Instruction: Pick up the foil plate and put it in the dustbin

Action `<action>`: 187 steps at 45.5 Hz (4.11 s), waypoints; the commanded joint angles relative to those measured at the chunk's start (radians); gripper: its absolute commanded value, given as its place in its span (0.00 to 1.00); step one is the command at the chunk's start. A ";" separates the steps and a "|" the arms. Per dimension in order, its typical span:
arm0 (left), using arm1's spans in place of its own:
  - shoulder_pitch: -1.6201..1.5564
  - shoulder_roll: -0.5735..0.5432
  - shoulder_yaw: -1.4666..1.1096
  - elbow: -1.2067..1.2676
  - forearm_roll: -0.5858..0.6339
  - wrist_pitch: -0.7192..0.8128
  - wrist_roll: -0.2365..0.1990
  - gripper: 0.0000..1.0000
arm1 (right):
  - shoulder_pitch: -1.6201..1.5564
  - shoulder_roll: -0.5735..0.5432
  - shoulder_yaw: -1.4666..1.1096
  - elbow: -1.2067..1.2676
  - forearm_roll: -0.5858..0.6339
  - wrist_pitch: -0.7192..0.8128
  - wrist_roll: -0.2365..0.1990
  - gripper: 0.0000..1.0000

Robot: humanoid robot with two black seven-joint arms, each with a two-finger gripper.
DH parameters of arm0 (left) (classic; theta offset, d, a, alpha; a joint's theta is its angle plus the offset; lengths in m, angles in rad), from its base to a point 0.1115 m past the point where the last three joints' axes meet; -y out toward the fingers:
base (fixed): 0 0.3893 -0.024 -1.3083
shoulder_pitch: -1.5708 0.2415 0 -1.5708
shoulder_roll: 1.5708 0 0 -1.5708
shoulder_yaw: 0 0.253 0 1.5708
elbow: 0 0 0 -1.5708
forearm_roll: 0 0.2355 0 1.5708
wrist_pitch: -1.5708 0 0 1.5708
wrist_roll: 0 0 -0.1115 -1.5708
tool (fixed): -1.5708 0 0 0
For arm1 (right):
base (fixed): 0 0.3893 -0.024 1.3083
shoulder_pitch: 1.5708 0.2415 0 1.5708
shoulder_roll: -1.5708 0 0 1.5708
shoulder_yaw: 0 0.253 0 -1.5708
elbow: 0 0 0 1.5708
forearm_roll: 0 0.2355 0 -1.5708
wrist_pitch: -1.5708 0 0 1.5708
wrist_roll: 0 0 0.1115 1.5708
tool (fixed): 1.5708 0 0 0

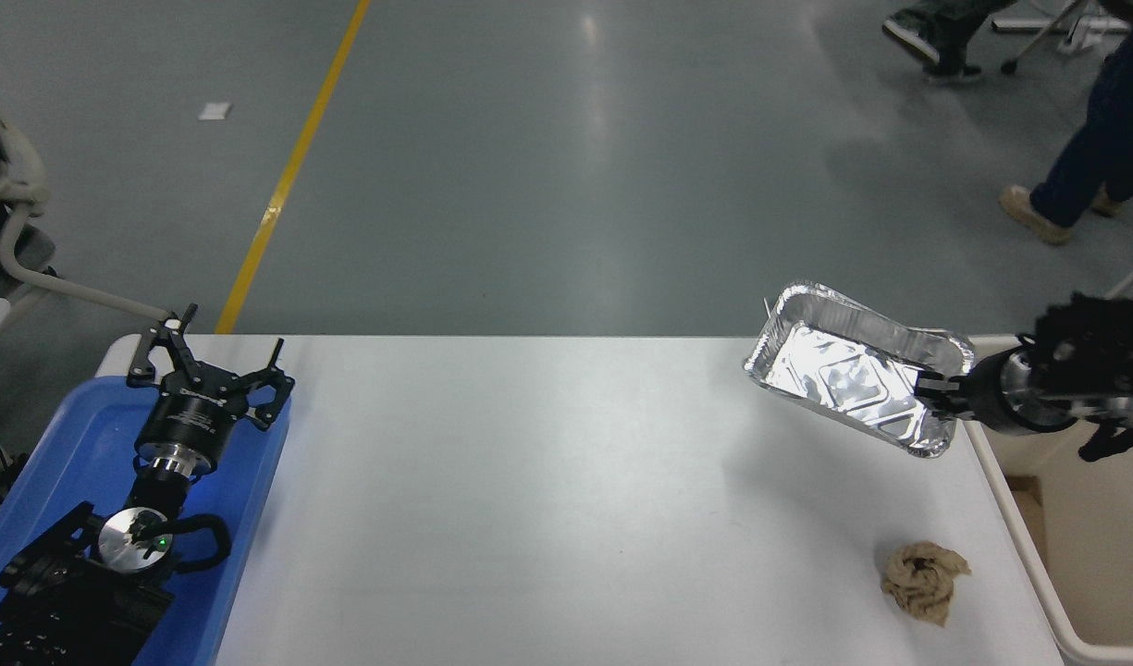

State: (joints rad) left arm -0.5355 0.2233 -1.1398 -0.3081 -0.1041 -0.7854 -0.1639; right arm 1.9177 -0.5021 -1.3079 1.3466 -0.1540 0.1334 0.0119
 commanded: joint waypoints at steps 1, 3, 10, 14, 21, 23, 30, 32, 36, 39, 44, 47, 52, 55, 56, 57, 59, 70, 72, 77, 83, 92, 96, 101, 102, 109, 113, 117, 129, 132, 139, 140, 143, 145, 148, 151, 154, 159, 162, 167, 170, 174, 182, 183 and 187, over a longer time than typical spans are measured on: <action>0.000 0.001 0.000 0.000 0.000 0.000 0.000 0.99 | 0.420 -0.022 -0.111 0.158 -0.027 0.146 0.002 0.00; 0.000 0.001 0.000 0.000 0.000 0.000 0.000 0.99 | 0.478 -0.023 -0.117 0.158 -0.045 0.193 0.002 0.00; 0.002 0.002 0.000 0.000 0.000 0.000 0.000 0.99 | 0.612 -0.029 -0.128 0.157 -0.090 0.328 0.002 0.00; 0.002 0.002 0.000 0.000 0.000 0.000 0.000 0.99 | 0.644 -0.029 -0.143 0.158 -0.091 0.356 0.002 0.00; 0.002 0.002 -0.001 0.000 0.000 0.000 0.000 0.99 | 0.643 -0.029 -0.171 0.157 -0.093 0.356 -0.001 0.00; 0.002 0.004 -0.001 0.000 0.000 0.000 0.000 0.99 | 0.641 -0.029 -0.178 0.154 -0.094 0.356 -0.001 0.00; 0.002 0.002 -0.001 0.000 0.000 0.000 0.000 0.99 | 0.635 -0.082 -0.240 0.112 -0.151 0.351 -0.001 0.00; 0.002 0.004 -0.001 0.000 0.000 0.000 0.000 0.99 | 0.623 -0.114 -0.257 0.085 -0.191 0.348 -0.001 0.00; 0.002 0.002 -0.001 0.000 0.000 0.000 0.000 0.99 | 0.554 -0.217 -0.267 -0.009 -0.286 0.344 -0.001 0.00; 0.002 0.002 -0.001 0.000 0.000 0.000 0.000 0.99 | 0.486 -0.312 -0.254 -0.113 -0.341 0.341 0.000 0.00; 0.002 0.002 -0.001 0.000 0.000 0.000 0.000 0.99 | 0.331 -0.458 -0.206 -0.283 -0.355 0.321 0.002 0.00; 0.002 0.002 0.000 0.000 0.000 0.000 0.000 0.99 | 0.218 -0.527 -0.136 -0.371 -0.354 0.292 0.003 0.00; 0.002 0.002 0.000 0.000 0.000 0.000 0.000 0.99 | -0.038 -0.598 0.025 -0.510 -0.341 0.197 0.000 0.00; 0.000 0.002 0.000 0.000 0.000 0.000 0.000 0.99 | -0.276 -0.596 0.152 -0.578 -0.305 0.099 -0.007 0.00; 0.000 0.002 0.000 0.000 0.000 0.000 0.000 0.99 | -0.346 -0.595 0.192 -0.590 -0.282 0.071 -0.009 0.00; 0.000 0.001 -0.001 0.000 0.000 0.000 0.000 0.99 | -0.418 -0.592 0.234 -0.604 -0.259 0.043 -0.010 0.00; 0.000 0.002 0.000 0.000 0.000 0.000 0.000 0.99 | -0.552 -0.578 0.320 -0.629 -0.202 -0.003 -0.018 0.00; 0.000 0.001 0.000 0.000 0.000 0.000 0.000 0.99 | -0.985 -0.374 0.642 -0.762 0.060 -0.182 -0.072 0.00; 0.000 0.001 0.000 0.000 0.000 0.000 0.000 0.99 | -1.026 -0.334 0.656 -0.794 0.103 -0.212 -0.081 0.00; 0.000 0.001 -0.001 0.000 0.000 0.000 0.000 0.99 | -1.126 -0.216 0.667 -0.889 0.234 -0.262 -0.087 0.00; 0.000 0.001 0.000 0.000 0.000 0.000 0.000 0.99 | -1.207 -0.107 0.673 -0.969 0.364 -0.273 -0.089 0.00; 0.000 0.001 -0.001 0.000 0.000 0.000 0.000 0.99 | -1.234 -0.064 0.742 -0.971 0.367 -0.282 -0.089 0.00; 0.000 0.001 0.000 0.000 0.000 0.000 0.000 0.99 | -1.247 -0.059 0.757 -0.969 0.367 -0.282 -0.087 0.00; 0.000 0.001 -0.001 0.000 0.000 0.000 0.000 0.99 | -1.255 -0.050 0.776 -0.968 0.367 -0.284 -0.086 0.04; 0.000 0.001 -0.001 0.001 0.000 0.000 0.000 0.99 | -1.255 -0.050 0.783 -0.966 0.367 -0.284 -0.084 0.39; 0.000 0.001 0.000 0.000 0.000 0.000 0.000 0.99 | -1.249 -0.058 0.816 -0.959 0.352 -0.281 -0.081 1.00; 0.000 0.001 -0.001 0.000 0.000 0.000 0.000 0.99 | -1.244 -0.061 0.814 -0.957 0.347 -0.281 -0.079 1.00; 0.000 0.001 0.000 0.000 0.000 0.000 0.000 0.99 | -1.237 -0.064 0.809 -0.955 0.309 -0.278 -0.076 1.00; -0.001 0.001 0.000 0.000 0.000 0.000 0.000 0.99 | -0.883 -0.295 0.739 -0.594 0.027 -0.265 -0.073 1.00; -0.001 0.001 0.000 0.000 0.000 0.000 0.000 0.99 | -0.746 -0.322 0.665 -0.474 -0.077 -0.256 -0.072 1.00; -0.001 0.001 0.002 0.000 0.000 0.000 0.000 0.99 | -0.455 -0.360 0.443 -0.256 -0.156 -0.235 -0.072 1.00; -0.001 0.001 0.002 0.000 0.000 0.000 0.000 0.99 | -0.416 -0.357 0.411 -0.235 -0.157 -0.221 -0.072 1.00; -0.001 0.001 0.002 0.000 0.000 0.000 0.000 0.99 | -0.292 -0.326 0.317 -0.169 -0.157 -0.149 -0.072 1.00; -0.001 0.001 0.002 0.000 0.000 0.000 0.000 0.99 | -0.211 -0.297 0.262 -0.123 -0.153 -0.083 -0.072 1.00; -0.001 0.001 0.002 0.000 0.000 0.000 0.001 0.99 | -0.074 -0.240 0.193 -0.040 -0.148 0.041 -0.072 1.00; -0.001 0.001 0.002 0.000 0.000 0.000 0.001 0.99 | 0.036 -0.187 0.158 0.025 -0.139 0.165 -0.072 1.00; -0.001 0.001 0.002 0.000 0.000 0.000 0.001 0.99 | 0.122 -0.125 0.150 0.072 -0.127 0.274 -0.072 1.00; -0.001 0.001 0.002 0.000 0.000 0.000 0.001 0.99 | 0.240 -0.035 0.160 0.134 -0.099 0.434 -0.072 1.00; -0.001 0.001 0.002 0.000 0.000 0.000 0.000 0.99 | 0.283 0.016 0.177 0.141 -0.096 0.538 -0.072 1.00; 0.000 0.001 0.002 0.000 0.000 0.000 0.000 0.99 | 0.296 0.118 0.194 0.141 -0.094 0.609 -0.072 1.00; 0.000 0.001 0.002 0.000 0.000 0.000 0.000 0.99 | 0.300 0.163 0.187 0.143 -0.090 0.627 -0.070 1.00; 0.000 0.001 0.000 0.000 0.000 0.000 0.000 0.99 | 0.300 0.224 0.179 0.140 -0.067 0.649 -0.072 1.00; 0.000 0.001 -0.001 0.001 -0.002 0.000 -0.002 0.99 | 0.320 0.272 0.179 0.138 0.002 0.647 -0.072 1.00; 0.000 -0.001 -0.001 0.001 -0.002 0.000 -0.002 0.99 | 0.325 0.275 0.179 0.138 0.008 0.647 -0.072 1.00; 0.002 0.001 -0.001 0.001 -0.002 0.000 -0.002 0.99 | 0.348 0.278 0.179 0.146 0.024 0.649 -0.072 1.00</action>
State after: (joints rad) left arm -0.5354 0.2240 -1.1397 -0.3076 -0.1044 -0.7854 -0.1646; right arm 2.2067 -0.2935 -1.1234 1.4756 -0.1879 0.7412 -0.0597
